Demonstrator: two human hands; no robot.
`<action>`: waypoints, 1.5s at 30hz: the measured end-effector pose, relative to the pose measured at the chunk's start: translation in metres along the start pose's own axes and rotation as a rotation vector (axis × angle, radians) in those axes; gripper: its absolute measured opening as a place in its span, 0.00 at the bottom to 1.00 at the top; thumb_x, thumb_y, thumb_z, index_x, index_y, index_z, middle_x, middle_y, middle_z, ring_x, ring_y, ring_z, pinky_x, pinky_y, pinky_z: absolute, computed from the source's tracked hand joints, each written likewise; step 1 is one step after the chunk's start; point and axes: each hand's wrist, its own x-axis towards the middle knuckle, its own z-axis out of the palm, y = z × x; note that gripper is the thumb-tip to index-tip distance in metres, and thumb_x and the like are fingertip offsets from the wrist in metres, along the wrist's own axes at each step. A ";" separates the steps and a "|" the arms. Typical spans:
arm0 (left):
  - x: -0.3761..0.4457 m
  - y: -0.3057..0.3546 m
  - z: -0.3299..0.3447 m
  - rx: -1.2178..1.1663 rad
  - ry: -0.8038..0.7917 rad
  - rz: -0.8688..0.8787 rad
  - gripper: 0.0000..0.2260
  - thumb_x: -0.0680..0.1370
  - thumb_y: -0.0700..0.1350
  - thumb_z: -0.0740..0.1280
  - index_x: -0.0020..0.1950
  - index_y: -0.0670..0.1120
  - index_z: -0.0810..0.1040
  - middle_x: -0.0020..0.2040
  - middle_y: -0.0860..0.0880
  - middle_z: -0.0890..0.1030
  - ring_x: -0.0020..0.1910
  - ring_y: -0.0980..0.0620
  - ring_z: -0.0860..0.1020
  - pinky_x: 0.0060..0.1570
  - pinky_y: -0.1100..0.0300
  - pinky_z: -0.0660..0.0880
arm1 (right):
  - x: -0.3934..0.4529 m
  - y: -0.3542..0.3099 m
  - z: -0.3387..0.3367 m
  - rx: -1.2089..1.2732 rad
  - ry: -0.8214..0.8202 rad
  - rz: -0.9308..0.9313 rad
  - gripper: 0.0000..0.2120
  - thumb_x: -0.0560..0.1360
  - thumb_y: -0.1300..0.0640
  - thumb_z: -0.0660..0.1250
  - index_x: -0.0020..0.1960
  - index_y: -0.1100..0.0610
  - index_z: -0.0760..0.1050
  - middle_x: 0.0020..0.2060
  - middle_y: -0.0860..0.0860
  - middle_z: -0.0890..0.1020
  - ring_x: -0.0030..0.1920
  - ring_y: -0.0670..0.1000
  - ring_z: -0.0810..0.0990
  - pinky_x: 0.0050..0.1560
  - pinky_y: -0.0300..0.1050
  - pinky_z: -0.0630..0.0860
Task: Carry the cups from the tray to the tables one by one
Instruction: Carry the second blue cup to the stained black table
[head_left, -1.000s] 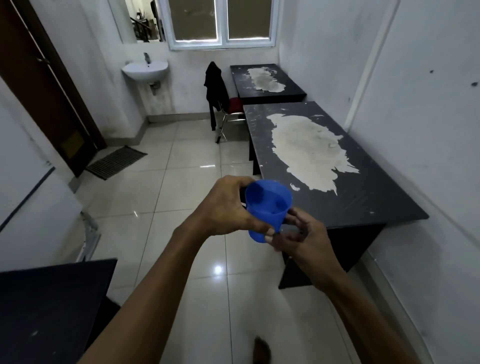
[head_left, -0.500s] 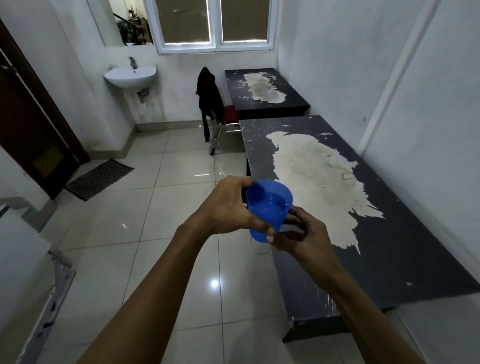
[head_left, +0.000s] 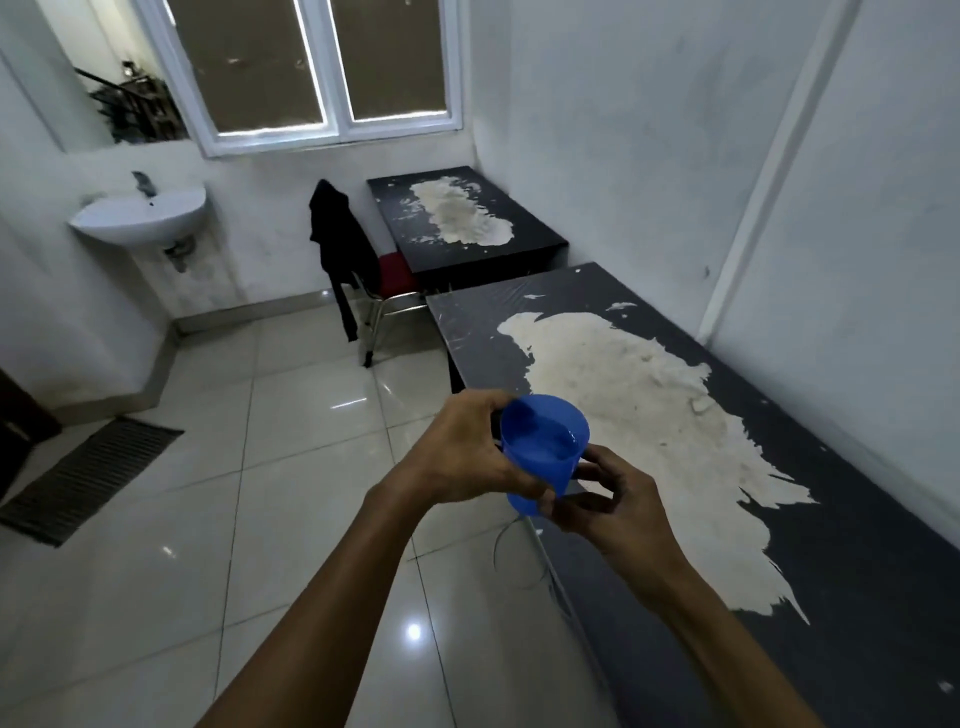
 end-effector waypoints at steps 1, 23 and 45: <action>0.011 -0.008 -0.006 0.009 -0.016 0.015 0.33 0.59 0.51 0.82 0.60 0.42 0.78 0.53 0.49 0.82 0.52 0.52 0.81 0.53 0.53 0.81 | 0.011 0.001 0.003 -0.014 0.010 0.000 0.24 0.66 0.57 0.79 0.60 0.49 0.78 0.49 0.49 0.85 0.50 0.56 0.84 0.47 0.48 0.83; 0.271 -0.133 0.003 0.038 -0.290 0.094 0.35 0.61 0.47 0.83 0.65 0.43 0.75 0.59 0.47 0.79 0.56 0.52 0.78 0.57 0.59 0.79 | 0.238 0.073 -0.028 -0.017 0.273 0.202 0.26 0.67 0.65 0.77 0.62 0.54 0.75 0.54 0.54 0.82 0.46 0.50 0.86 0.45 0.43 0.83; 0.397 -0.168 0.142 -0.169 -0.815 0.208 0.34 0.58 0.42 0.83 0.63 0.48 0.78 0.56 0.54 0.82 0.55 0.56 0.80 0.52 0.61 0.79 | 0.252 0.147 -0.088 0.095 0.880 0.436 0.22 0.71 0.72 0.71 0.61 0.56 0.78 0.53 0.50 0.84 0.53 0.48 0.83 0.46 0.38 0.80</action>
